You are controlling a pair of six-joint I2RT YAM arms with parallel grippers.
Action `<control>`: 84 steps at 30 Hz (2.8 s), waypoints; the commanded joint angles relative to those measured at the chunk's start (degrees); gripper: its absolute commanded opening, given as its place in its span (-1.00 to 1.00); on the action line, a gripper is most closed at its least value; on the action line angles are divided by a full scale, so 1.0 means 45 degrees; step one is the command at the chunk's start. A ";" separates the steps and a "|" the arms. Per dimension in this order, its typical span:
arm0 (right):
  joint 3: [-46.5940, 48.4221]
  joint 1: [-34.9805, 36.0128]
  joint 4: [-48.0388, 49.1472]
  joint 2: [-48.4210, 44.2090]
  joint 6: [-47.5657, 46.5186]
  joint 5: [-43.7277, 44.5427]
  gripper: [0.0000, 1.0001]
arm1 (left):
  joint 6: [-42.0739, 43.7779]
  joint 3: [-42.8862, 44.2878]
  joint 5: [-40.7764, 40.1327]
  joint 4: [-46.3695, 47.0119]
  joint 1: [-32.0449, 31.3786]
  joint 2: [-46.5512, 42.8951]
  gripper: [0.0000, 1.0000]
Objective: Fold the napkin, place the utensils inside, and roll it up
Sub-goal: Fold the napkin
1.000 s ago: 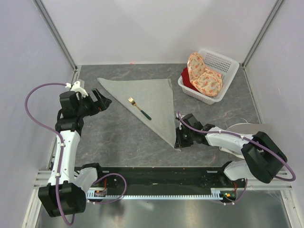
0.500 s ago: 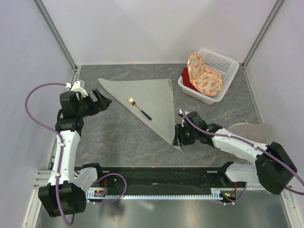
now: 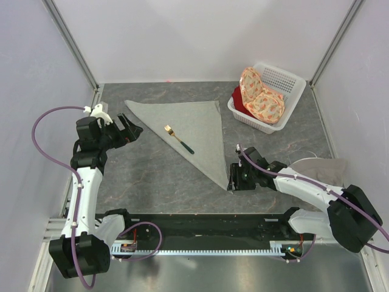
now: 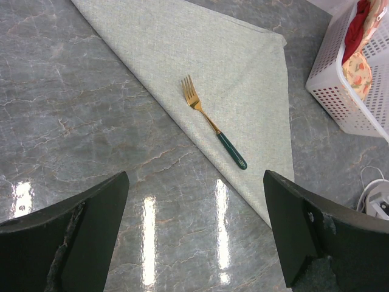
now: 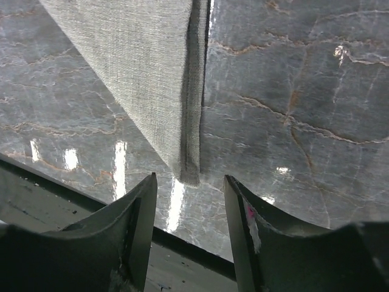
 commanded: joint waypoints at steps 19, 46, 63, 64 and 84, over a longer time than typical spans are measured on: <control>-0.0554 -0.0089 0.1141 0.1421 0.0332 -0.0227 -0.27 | -0.0330 0.0031 0.0166 0.0459 0.0051 -0.0201 0.97; -0.0262 -0.0226 -0.2118 -0.0921 0.0234 0.0788 -1.00 | -0.0369 0.0012 0.0361 0.0478 0.0052 -0.0123 0.97; 0.5318 -0.0187 0.0221 0.3878 -0.1406 -0.0206 -1.00 | -0.0388 -0.0008 0.0439 0.0498 0.0052 -0.0201 0.97; 0.5653 -0.0110 0.0552 0.4307 -0.1484 -0.0362 -1.00 | -0.0408 -0.0008 0.0478 0.0517 0.0052 -0.0163 0.97; 1.4383 0.0750 0.1083 1.1771 -0.2091 -0.1321 -1.00 | -0.0428 0.0031 0.0595 0.0517 0.0032 0.0033 0.97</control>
